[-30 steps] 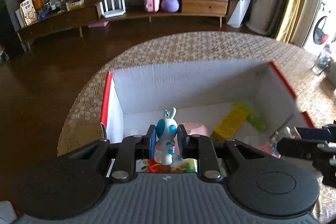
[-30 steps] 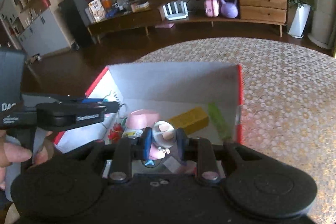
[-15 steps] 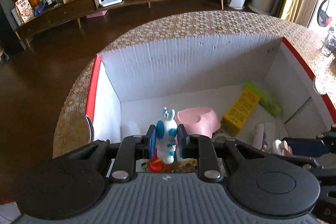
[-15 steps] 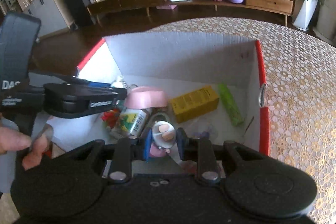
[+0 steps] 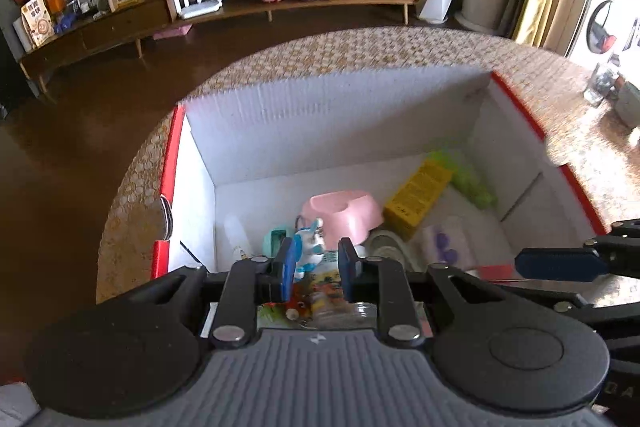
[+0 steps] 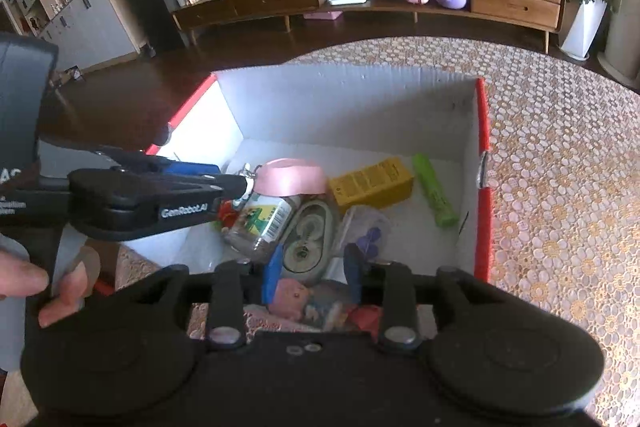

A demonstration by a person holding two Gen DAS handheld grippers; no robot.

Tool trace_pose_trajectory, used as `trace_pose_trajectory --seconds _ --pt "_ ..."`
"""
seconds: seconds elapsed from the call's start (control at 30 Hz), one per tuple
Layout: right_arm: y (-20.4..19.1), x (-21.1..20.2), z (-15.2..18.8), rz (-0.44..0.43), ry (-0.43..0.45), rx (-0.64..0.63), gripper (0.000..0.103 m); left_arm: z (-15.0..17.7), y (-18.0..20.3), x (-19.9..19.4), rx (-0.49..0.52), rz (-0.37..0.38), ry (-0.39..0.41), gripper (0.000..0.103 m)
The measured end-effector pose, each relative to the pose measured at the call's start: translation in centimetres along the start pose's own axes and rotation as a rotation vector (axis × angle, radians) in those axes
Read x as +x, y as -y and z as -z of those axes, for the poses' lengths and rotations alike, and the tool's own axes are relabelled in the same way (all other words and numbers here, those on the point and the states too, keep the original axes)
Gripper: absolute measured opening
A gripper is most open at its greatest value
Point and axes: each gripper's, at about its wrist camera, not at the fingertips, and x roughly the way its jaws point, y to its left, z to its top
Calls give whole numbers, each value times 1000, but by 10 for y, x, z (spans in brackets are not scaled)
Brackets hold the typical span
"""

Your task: Organize rigid objects

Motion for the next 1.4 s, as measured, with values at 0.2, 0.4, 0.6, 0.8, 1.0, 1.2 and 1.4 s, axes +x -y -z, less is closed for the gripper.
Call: trace_pose_trajectory --seconds 0.2,0.4,0.6,0.8,1.0,1.2,1.4 --pt "1 -26 5 -26 46 -3 44 3 6 -29 -17 27 43 23" --pt "-8 -51 10 -31 118 -57 50 8 11 -61 -27 28 118 60" --pt "-12 -72 20 -35 188 -94 65 14 13 -87 -39 31 183 70" --pt "-7 -88 28 -46 232 -92 77 25 17 -107 -68 52 232 82" --pt "-9 -105 39 -41 305 -117 94 34 16 -118 -106 84 237 86" --pt "-8 -123 50 -51 374 -122 103 42 20 -125 -123 93 246 98" --pt "-2 -129 57 -48 394 -52 103 50 23 -128 -153 108 253 103"
